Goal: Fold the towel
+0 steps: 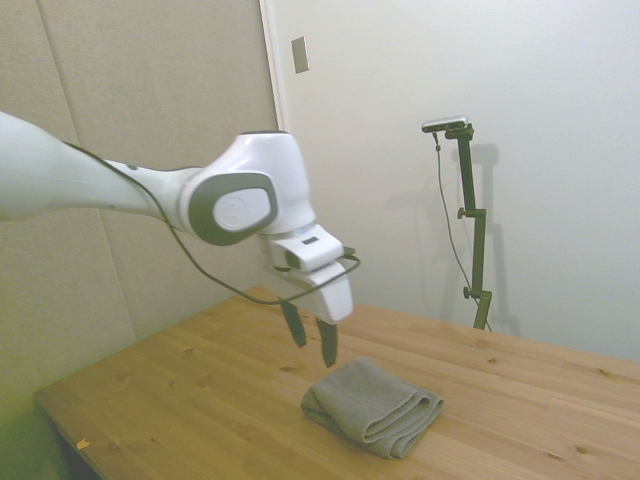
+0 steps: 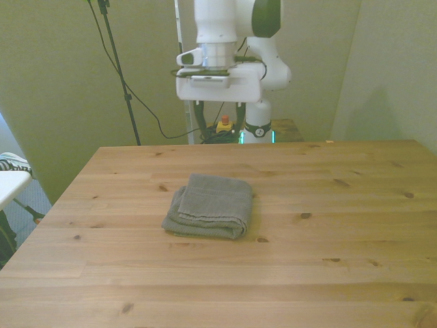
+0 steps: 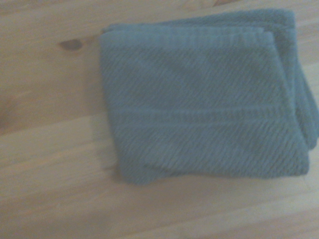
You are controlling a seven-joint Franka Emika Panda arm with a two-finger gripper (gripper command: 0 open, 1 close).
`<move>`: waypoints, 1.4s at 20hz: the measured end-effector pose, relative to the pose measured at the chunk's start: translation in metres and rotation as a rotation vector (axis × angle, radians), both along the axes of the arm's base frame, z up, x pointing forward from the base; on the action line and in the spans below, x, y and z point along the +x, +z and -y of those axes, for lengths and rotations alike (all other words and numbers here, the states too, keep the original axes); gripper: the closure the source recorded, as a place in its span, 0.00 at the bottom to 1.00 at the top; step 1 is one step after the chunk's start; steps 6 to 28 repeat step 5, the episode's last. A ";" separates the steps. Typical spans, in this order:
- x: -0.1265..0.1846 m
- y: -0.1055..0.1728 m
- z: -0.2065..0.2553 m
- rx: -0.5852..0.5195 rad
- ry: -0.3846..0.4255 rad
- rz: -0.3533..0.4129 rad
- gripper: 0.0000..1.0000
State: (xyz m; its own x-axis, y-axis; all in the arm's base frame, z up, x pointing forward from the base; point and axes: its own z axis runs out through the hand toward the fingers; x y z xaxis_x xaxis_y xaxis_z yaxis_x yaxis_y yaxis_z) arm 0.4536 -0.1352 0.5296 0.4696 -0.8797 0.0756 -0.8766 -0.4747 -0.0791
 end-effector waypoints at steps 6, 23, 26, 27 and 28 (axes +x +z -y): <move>-0.060 0.036 -0.050 0.023 0.101 0.003 0.00; -0.060 0.036 -0.050 0.023 0.101 0.003 0.00; -0.060 0.036 -0.050 0.023 0.101 0.003 0.00; -0.060 0.036 -0.050 0.023 0.101 0.003 0.00; -0.060 0.036 -0.050 0.023 0.101 0.003 0.00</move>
